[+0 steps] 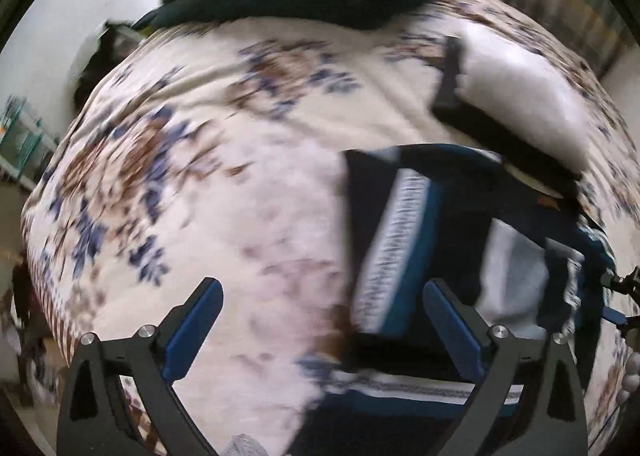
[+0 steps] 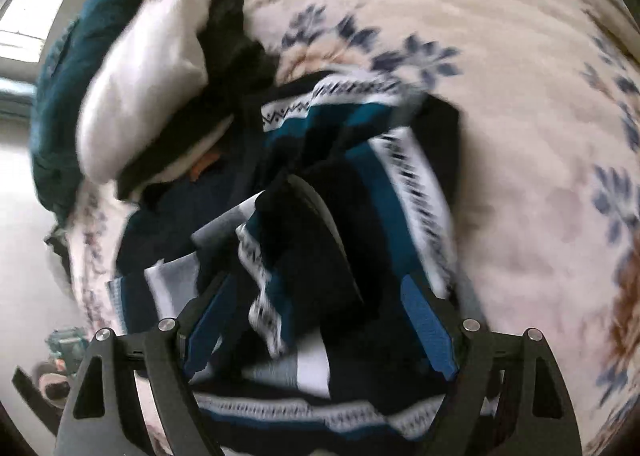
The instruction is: Fold small clothes
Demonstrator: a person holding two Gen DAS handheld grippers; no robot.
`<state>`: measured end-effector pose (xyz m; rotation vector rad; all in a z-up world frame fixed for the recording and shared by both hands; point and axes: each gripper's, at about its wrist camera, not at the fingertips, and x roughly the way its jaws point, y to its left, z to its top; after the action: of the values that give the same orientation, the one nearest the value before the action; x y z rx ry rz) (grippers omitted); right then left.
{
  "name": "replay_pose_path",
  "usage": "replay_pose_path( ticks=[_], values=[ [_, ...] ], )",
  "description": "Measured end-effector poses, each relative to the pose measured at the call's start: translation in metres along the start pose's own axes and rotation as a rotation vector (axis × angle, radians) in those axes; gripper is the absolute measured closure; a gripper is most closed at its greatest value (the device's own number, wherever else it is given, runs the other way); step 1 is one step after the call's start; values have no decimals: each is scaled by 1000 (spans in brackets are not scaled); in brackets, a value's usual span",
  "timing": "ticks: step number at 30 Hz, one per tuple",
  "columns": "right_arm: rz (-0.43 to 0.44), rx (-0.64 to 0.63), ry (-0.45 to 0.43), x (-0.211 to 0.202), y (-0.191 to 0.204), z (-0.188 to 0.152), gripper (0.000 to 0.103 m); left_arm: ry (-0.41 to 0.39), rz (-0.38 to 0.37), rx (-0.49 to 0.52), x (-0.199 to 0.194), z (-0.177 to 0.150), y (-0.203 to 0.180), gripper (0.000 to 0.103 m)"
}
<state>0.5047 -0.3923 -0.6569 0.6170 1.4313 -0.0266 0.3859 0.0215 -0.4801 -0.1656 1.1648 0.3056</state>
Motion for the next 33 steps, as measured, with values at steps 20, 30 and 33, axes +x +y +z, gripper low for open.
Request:
replay_pose_path(
  ticks=[20, 30, 33],
  values=[
    [-290, 7, -12, -42, -37, 27, 59, 81, -51, 97, 77, 42, -57, 1],
    [-223, -42, 113, 22, 10, -10, 59, 137, -26, 217, 102, 28, -62, 1],
    [-262, 29, 129, 27, -15, -19, 60, 172, -59, 201, 110, 31, -55, 1]
  ],
)
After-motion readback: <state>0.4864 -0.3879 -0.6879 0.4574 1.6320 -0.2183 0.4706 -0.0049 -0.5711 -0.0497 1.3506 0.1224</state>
